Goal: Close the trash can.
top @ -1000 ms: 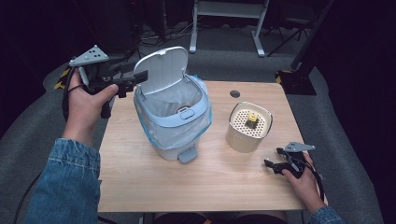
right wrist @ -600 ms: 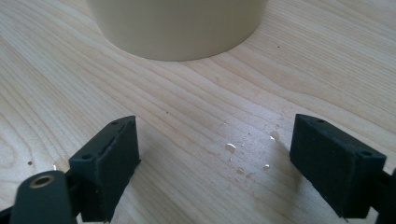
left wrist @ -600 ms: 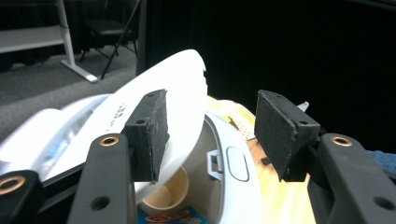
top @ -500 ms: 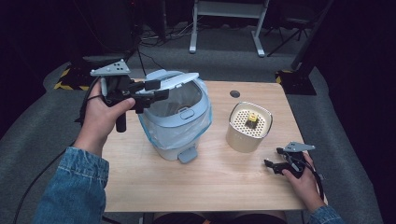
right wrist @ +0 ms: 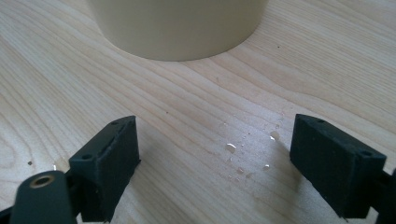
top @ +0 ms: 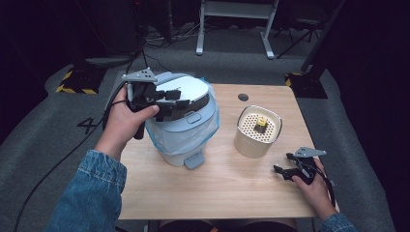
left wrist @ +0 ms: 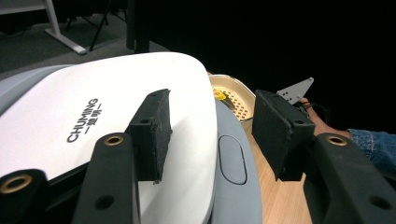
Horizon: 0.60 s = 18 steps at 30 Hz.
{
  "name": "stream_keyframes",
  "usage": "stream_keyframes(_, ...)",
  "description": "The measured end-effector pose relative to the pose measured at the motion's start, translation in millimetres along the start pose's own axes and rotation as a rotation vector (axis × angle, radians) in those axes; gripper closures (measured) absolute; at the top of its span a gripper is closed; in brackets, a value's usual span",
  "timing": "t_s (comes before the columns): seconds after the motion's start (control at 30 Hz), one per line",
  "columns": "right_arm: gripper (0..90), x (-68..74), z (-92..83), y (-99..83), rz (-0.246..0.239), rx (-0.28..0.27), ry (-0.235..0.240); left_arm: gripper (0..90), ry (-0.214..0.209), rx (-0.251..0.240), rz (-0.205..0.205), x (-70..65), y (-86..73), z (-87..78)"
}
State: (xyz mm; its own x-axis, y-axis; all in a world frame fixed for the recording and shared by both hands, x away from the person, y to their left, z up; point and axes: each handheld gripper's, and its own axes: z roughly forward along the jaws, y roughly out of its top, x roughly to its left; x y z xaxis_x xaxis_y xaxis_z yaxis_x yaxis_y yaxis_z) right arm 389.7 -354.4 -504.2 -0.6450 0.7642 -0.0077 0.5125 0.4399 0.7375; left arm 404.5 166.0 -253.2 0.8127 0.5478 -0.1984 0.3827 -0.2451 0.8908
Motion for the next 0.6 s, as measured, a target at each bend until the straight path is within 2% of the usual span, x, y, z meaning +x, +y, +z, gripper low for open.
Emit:
stream_keyframes(0.1,15.8,0.0,0.0,0.0,0.0,0.0,0.0,54.6,0.011,0.025,0.014,0.1,0.1,2.8)
stream_keyframes(0.23,15.8,0.0,0.0,0.0,0.0,0.0,0.0,60.4,0.054,0.104,-0.006,0.9,-0.4,8.6)
stream_keyframes(0.27,15.8,0.0,0.0,0.0,0.0,0.0,0.0,60.6,0.054,0.104,-0.006,0.9,-0.4,8.6)
stream_keyframes(0.3,15.8,0.0,0.0,0.0,0.0,0.0,0.0,61.1,0.067,0.122,-0.009,0.7,-0.3,10.3)
stream_keyframes(0.33,15.8,0.0,0.0,0.0,0.0,0.0,0.0,61.2,0.096,0.163,-0.018,-0.1,0.2,12.9)
stream_keyframes(0.43,15.8,0.1,0.0,0.0,0.002,-0.001,0.0,59.7,0.106,0.17,-0.019,-0.6,1.5,14.3)
stream_keyframes(0.47,15.8,0.2,0.0,0.0,0.002,-0.001,0.0,59.0,0.128,0.181,-0.021,-1.2,3.5,15.1)
stream_keyframes(0.5,15.8,0.1,0.0,0.0,0.002,-0.001,0.0,58.4,0.123,0.195,-0.005,-1.4,4.1,14.9)
stream_keyframes(0.6,15.8,0.2,0.0,0.0,0.003,-0.001,0.0,58.0,0.147,0.206,0.014,-2.7,5.7,17.6)
